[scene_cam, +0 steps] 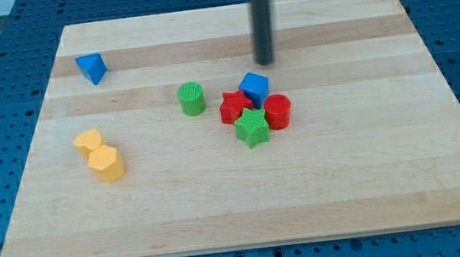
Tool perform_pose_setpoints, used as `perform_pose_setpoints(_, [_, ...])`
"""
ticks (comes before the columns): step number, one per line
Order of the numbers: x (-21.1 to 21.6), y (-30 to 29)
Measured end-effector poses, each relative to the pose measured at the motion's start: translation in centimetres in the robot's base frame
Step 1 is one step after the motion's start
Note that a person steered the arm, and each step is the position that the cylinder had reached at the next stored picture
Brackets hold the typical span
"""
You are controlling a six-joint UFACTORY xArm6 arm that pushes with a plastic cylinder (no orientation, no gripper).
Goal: Move blue cube towards blue triangle
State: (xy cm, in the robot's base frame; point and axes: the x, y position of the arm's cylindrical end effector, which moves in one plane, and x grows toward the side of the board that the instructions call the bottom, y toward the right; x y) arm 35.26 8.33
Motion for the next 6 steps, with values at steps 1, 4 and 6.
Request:
perform_pose_setpoints(1, [4.9,2.9])
perform_pose_setpoints(4, [2.0,-8.0])
perform_pose_setpoints(6, [0.2,-7.5])
